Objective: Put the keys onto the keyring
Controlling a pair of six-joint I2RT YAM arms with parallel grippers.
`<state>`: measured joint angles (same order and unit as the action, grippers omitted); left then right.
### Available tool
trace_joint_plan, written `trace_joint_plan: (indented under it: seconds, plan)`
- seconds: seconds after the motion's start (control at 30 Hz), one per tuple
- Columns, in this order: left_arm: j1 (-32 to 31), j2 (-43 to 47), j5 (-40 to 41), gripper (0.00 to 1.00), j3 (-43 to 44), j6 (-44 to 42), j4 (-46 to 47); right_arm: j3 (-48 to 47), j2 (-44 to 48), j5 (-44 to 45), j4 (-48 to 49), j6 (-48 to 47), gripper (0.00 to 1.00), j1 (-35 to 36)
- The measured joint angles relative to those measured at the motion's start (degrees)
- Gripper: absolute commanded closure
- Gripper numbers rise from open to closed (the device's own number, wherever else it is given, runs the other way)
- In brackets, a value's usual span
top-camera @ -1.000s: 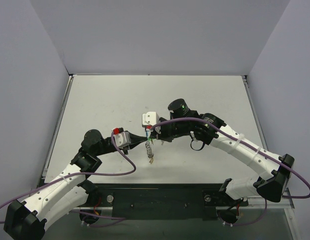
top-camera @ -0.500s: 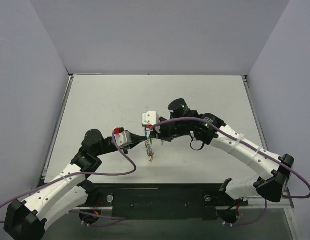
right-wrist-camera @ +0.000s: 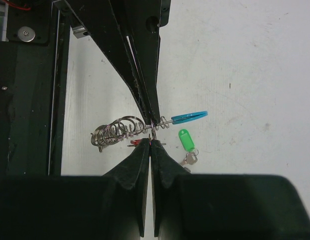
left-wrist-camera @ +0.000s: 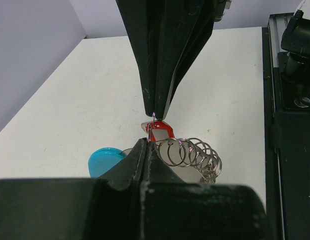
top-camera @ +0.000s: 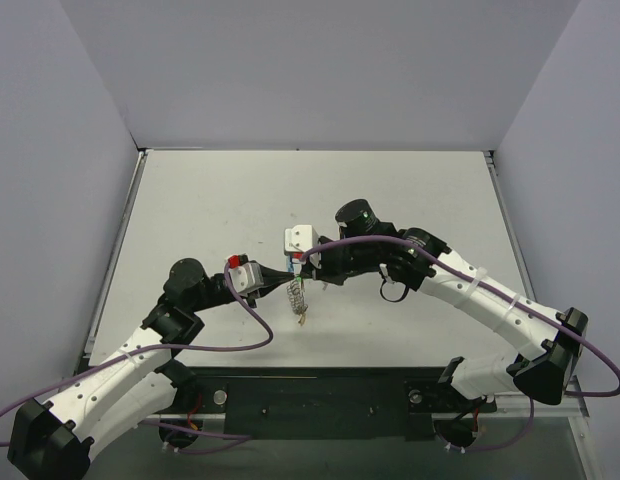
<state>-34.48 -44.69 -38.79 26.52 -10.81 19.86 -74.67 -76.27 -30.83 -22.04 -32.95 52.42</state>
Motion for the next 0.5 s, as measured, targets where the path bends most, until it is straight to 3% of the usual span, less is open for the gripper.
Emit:
trace_joint_plan:
  seconds: [0.5]
  plan:
    - [0.0, 0.0, 0.0, 1.0, 0.0, 0.0, 0.0, 0.0, 0.0, 0.2, 0.4, 0.2, 1.0, -0.4]
